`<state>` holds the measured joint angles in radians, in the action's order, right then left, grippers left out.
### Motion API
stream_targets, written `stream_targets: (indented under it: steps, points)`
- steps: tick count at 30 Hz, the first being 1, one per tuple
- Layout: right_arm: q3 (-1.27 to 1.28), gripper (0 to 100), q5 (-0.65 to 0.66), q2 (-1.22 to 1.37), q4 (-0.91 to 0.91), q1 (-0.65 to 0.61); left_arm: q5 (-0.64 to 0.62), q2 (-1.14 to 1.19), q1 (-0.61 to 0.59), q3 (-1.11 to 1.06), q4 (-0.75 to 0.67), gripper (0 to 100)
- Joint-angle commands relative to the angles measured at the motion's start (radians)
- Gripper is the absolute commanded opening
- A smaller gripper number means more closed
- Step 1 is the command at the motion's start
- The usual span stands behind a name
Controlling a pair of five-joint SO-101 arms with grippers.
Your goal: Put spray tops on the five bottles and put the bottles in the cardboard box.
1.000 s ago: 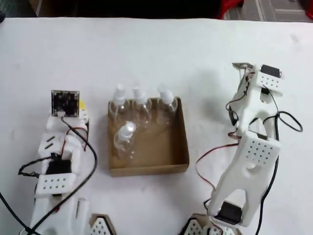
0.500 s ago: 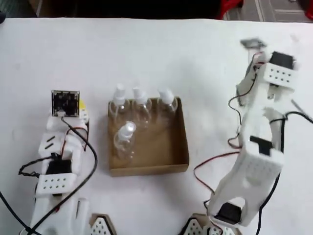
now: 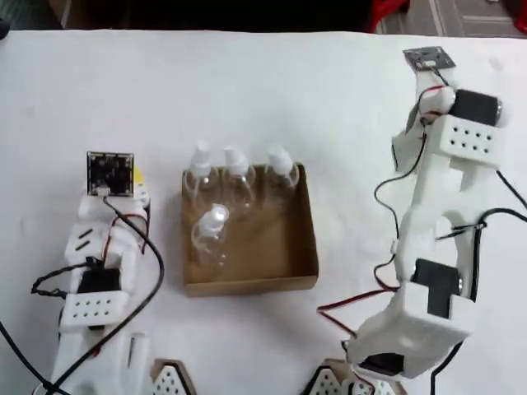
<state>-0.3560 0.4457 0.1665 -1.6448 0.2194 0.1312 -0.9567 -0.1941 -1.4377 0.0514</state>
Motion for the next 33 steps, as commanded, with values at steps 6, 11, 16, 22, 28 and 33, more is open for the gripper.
stream_targets:
  steps: [6, 11, 16, 22, 28, 33]
  points:
    - [0.358, 1.6, -0.058, -0.381, 0.231, -0.102, 0.008, 0.001, 0.016, 0.006, -0.028, 2]
    - [0.611, 1.5, -0.058, -0.638, 0.367, -0.203, 0.008, -0.001, 0.016, 0.006, -0.028, 2]
    - [0.678, 1.5, -0.114, -0.760, 0.375, -0.245, 0.008, 0.001, 0.016, 0.006, -0.028, 2]
    - [0.687, 1.6, -0.222, -0.938, 0.325, -0.340, 0.008, 0.001, 0.012, 0.006, -0.028, 2]
    - [0.962, 1.5, -0.256, -1.237, 0.481, -0.498, 0.008, 0.001, 0.012, 0.006, -0.028, 2]
    - [1.092, 1.5, -0.256, -1.377, 0.518, -0.676, 0.008, 0.001, 0.016, 0.006, -0.028, 2]
